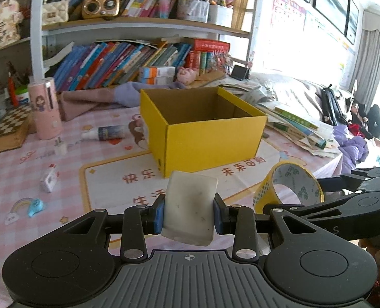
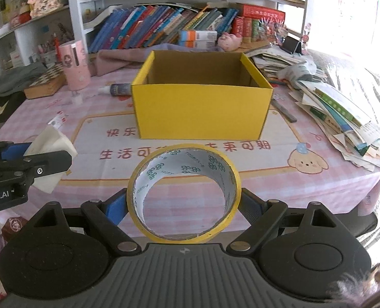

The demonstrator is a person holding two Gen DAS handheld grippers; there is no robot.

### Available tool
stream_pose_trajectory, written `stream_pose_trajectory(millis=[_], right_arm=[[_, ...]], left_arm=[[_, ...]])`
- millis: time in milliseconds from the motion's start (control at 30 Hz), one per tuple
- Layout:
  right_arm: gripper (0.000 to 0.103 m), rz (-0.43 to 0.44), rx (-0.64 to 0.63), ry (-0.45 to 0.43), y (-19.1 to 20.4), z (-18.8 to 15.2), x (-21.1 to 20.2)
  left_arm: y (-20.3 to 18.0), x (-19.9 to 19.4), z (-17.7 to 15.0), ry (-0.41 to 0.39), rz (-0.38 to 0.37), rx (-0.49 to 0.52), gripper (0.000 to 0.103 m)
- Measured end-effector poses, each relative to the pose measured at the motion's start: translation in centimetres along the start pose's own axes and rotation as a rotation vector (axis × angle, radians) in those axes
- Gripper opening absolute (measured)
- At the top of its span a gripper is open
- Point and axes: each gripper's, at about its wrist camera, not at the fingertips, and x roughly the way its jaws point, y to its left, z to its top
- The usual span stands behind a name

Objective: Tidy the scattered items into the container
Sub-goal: 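Carry the soap bar and tape roll with both grippers over the yellow box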

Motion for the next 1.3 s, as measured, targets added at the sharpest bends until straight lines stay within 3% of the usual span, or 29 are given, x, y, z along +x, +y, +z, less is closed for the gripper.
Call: stream_pose_trajectory(millis=[767,1000,1300], right_arm=[[0.088,-0.051,0.042,0.011,-6.3,2.6,2.7],[0.088,-0.044,0.026,-0.022,-8.3,5.3,4.2],[0.088,-0.017,-0.052,-0.166,-10.5,11.0,6.0]], left_arm=[[-4.3,6.4,3.5,0.013,-0.099,0.079,0.034],[-4.7,7.9,5.7,-0.034,-0.080,0.080,0.034],[-3.7,10.7,9.4,-0.082,-0.002,0.069,0.034]])
